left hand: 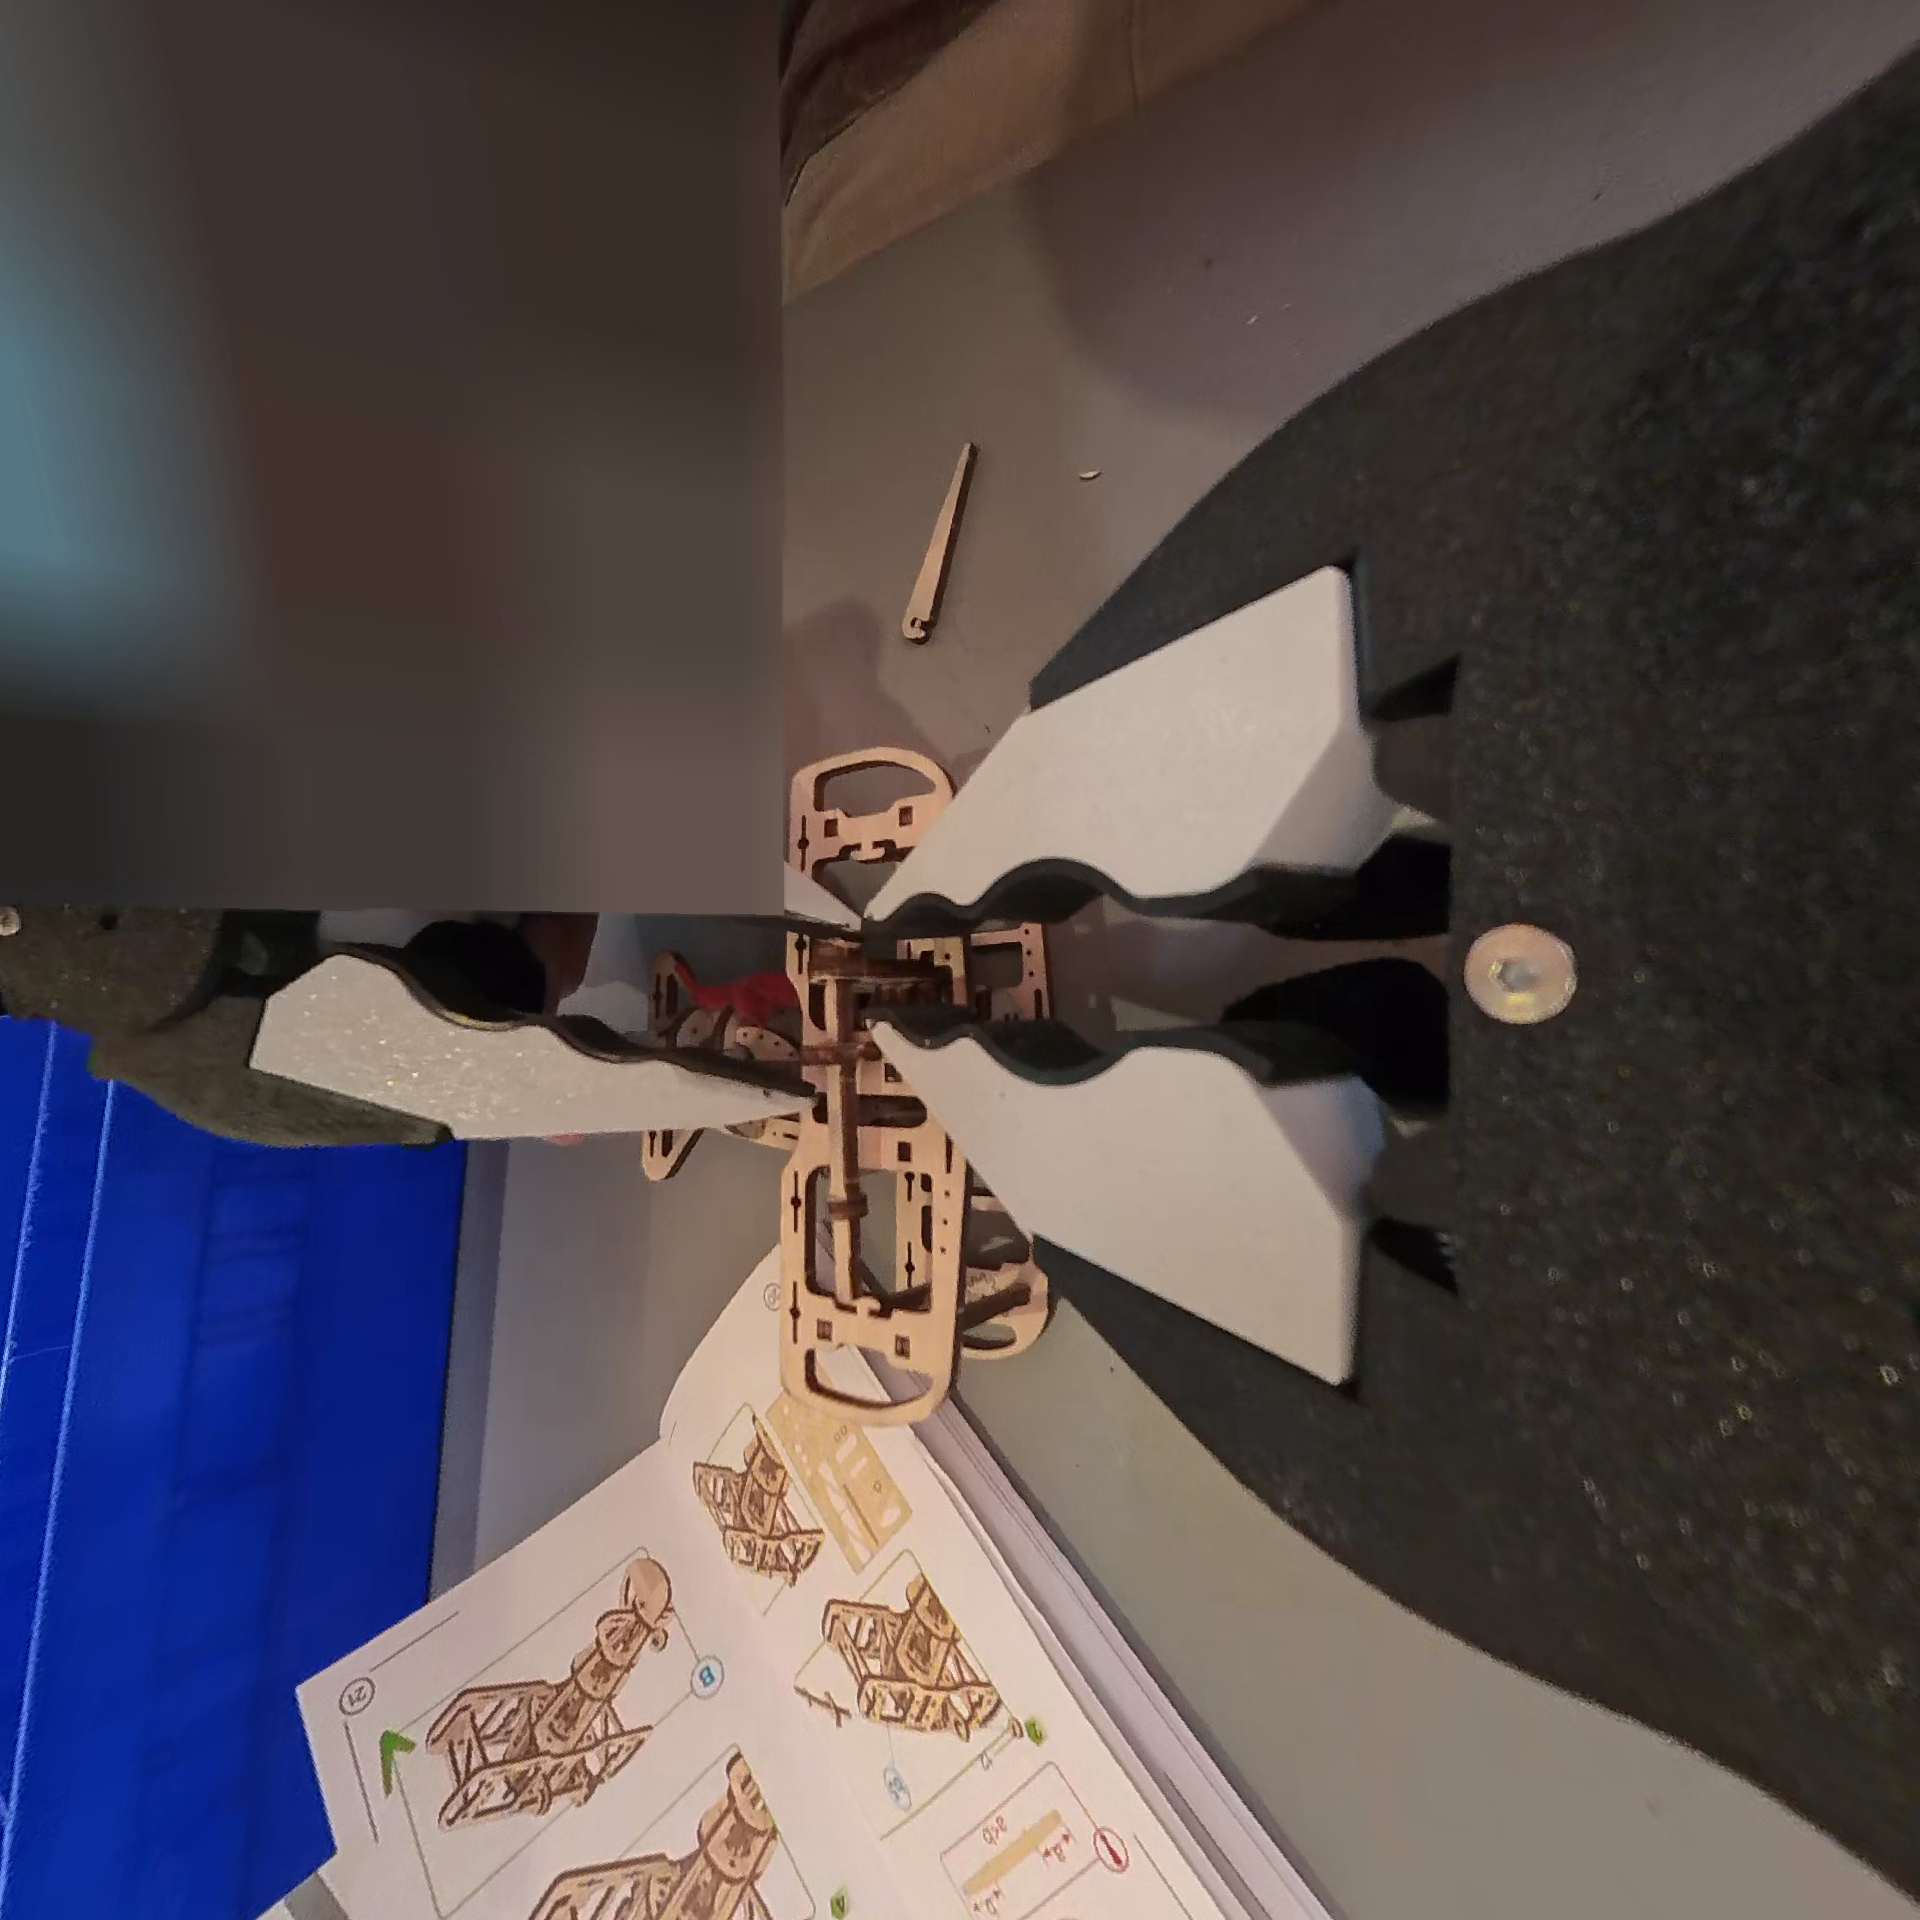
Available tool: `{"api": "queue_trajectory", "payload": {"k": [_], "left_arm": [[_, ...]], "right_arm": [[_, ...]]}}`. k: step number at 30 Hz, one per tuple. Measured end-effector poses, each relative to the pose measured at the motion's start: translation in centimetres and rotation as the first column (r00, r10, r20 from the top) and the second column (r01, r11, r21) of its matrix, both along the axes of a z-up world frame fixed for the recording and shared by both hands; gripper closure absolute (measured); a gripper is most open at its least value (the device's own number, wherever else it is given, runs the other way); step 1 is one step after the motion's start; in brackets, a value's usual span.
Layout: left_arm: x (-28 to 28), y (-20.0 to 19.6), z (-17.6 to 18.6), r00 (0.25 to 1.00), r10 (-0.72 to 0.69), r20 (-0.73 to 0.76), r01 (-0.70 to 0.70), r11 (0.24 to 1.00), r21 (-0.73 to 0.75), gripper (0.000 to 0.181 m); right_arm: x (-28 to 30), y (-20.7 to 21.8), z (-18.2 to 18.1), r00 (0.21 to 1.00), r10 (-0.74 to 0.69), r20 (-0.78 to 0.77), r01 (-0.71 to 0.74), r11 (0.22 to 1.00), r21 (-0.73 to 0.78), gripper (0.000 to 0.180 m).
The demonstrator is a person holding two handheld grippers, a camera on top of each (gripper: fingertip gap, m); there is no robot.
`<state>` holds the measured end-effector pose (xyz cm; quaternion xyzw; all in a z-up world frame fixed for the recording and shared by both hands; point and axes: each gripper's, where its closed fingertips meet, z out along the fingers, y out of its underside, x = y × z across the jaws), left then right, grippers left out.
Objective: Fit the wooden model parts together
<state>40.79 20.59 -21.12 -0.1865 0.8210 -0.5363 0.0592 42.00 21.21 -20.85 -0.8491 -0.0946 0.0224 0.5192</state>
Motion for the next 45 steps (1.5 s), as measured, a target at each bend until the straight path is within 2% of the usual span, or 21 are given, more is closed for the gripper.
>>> {"api": "queue_trajectory", "payload": {"k": [1, 12, 19, 35, 45], "left_arm": [[0.0, 0.0, 0.0, 1.0, 0.0, -0.001, 0.0, 1.0, 0.0, 0.172], [0.0, 0.0, 0.0, 1.0, -0.002, -0.002, 0.002, 1.0, -0.001, 0.173], [0.0, 0.0, 0.0, 1.0, -0.003, -0.003, 0.003, 1.0, -0.001, 0.173], [-0.1, 0.0, 0.0, 1.0, -0.009, -0.002, 0.009, 1.0, -0.001, 0.172], [-0.1, -0.1, -0.1, 1.0, -0.007, 0.009, 0.007, 1.0, 0.006, 0.175]], "right_arm": [[0.0, 0.0, 0.0, 1.0, 0.002, 0.005, -0.002, 1.0, 0.003, 0.153], [0.1, -0.3, 0.4, 1.0, -0.002, 0.011, 0.002, 1.0, 0.018, 0.153], [0.1, -0.1, -0.2, 0.998, -0.011, 0.069, 0.011, 1.0, 0.001, 0.153], [-0.1, -1.1, 0.9, 0.999, 0.009, 0.033, -0.011, 0.999, 0.039, 0.152], [-0.5, -0.7, 0.5, 0.999, 0.016, 0.037, -0.018, 0.999, 0.05, 0.158]]}}
